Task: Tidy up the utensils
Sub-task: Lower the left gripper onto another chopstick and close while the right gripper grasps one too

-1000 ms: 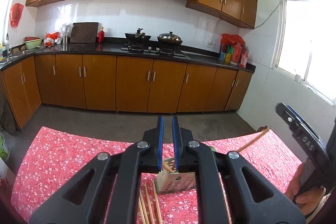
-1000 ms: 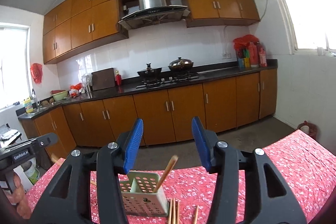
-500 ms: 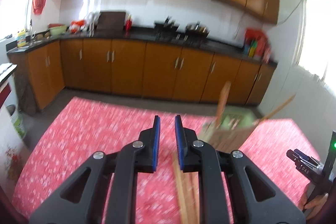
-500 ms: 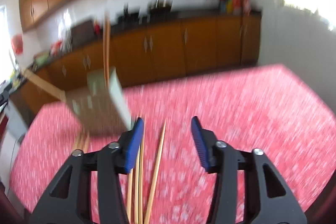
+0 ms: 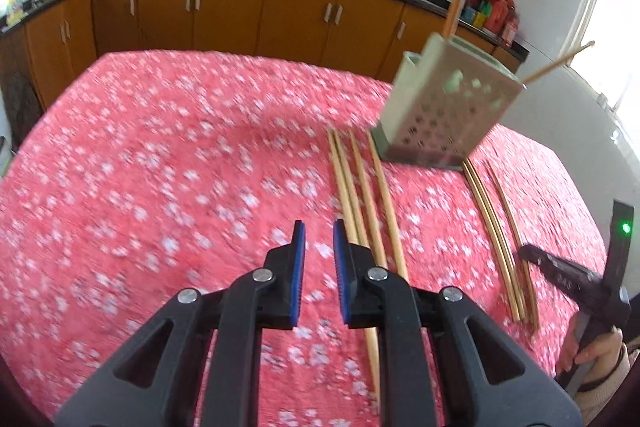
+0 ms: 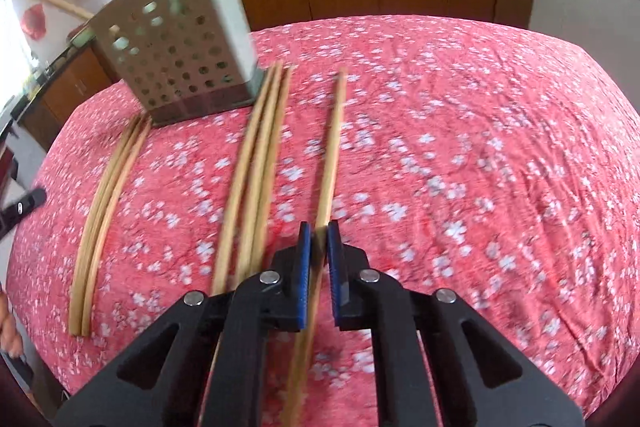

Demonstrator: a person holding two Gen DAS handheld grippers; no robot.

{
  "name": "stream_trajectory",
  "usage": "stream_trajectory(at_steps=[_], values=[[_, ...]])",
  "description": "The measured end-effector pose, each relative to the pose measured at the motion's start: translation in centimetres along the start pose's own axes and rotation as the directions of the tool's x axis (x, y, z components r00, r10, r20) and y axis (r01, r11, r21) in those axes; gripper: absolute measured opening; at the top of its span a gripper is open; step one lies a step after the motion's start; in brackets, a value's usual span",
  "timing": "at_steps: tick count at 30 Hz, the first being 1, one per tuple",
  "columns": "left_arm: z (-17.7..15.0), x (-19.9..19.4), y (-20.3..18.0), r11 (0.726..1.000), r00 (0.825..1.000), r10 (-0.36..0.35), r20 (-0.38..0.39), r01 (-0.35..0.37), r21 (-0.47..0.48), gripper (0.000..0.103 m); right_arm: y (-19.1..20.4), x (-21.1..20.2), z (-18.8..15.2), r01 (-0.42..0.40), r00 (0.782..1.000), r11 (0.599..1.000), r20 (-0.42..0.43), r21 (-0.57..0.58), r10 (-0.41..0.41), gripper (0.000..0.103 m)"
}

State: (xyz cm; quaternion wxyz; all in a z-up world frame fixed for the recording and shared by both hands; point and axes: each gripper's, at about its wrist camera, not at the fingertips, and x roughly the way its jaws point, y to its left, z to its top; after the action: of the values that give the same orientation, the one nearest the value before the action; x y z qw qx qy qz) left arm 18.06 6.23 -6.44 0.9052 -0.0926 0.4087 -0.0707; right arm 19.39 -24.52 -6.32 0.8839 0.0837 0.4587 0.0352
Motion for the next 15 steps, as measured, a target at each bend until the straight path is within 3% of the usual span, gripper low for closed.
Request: stream_trajectory(at_steps=[7, 15], values=[[-1.5, 1.9, -2.0, 0.998, 0.996, -0.053, -0.072, 0.056, 0.039, 0.015, -2.4, 0.0, 0.7, 0.027, 1.000, 0.997, 0.012, 0.066, -0.028, 0.008], [-2.9, 3.2, -3.0, 0.995, 0.993, -0.021, -0.118, 0.032, 0.094, 0.012, -2.8, -0.4, 0.0, 0.030, 0.999, 0.998, 0.020, 0.051, -0.031, 0.008]])
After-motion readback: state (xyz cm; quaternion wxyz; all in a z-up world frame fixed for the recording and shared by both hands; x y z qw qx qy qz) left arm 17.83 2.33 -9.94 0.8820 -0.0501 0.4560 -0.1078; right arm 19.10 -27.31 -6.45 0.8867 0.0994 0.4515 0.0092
